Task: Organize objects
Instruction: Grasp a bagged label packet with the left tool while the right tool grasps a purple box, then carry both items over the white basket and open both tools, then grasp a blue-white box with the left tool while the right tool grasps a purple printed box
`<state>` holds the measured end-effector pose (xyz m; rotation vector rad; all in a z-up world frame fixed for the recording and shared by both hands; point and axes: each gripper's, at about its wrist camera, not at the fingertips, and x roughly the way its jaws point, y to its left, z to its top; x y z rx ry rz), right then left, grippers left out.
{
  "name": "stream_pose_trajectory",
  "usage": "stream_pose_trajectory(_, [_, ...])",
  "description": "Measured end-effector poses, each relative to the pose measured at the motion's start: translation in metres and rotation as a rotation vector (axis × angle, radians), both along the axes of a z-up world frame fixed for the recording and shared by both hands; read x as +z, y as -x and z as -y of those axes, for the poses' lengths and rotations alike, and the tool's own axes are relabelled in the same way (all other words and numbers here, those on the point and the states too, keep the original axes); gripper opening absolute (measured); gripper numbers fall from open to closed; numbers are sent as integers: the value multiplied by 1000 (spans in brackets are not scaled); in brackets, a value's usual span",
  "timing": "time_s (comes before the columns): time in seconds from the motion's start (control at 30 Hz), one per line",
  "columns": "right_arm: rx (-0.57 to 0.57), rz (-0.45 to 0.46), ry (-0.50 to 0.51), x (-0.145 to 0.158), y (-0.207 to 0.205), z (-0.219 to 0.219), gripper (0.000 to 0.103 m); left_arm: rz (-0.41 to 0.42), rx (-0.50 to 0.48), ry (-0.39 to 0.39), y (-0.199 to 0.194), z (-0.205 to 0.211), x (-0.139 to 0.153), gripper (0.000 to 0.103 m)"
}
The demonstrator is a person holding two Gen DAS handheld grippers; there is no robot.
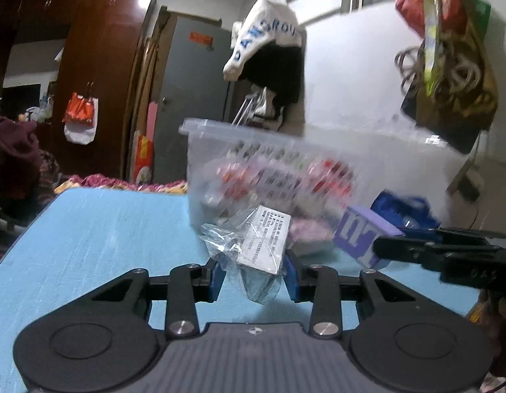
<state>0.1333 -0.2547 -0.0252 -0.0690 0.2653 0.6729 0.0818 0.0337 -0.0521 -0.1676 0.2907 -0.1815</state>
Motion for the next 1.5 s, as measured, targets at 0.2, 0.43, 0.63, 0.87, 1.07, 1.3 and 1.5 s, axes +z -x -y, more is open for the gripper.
stream_pose_trajectory(0.2, [3,179,-97,77,-11,16,45,119,-23,-17,-36,6,87,41])
stream_pose_trajectory(0.43, [-41,160,28,131,-112,-30,45,4,40,-59,-154,19,142,50])
stream_pose_trajectory(0.63, [-95,99,47,116,-125,-31,99,-48,39,-33,-153,7,122,72])
stream_pose_trajectory(0.87, [-60,105,-81,87,-53,14,103,-28,24,-123,-79,18,87,91])
stream_pose_trajectory(1.07, [-115,-70,-4,38,-74,8,103,-184,7,-196,-100,34,39,91])
stream_pose_trajectory(1.3, [-114,-180,0,17,-94,8,103,-218,48,-181,-109,29,26,91])
stream_pose_trajectory(1.5, [-112,-220,2,6,-92,13,103,-246,59,-163,-108,22,20,91])
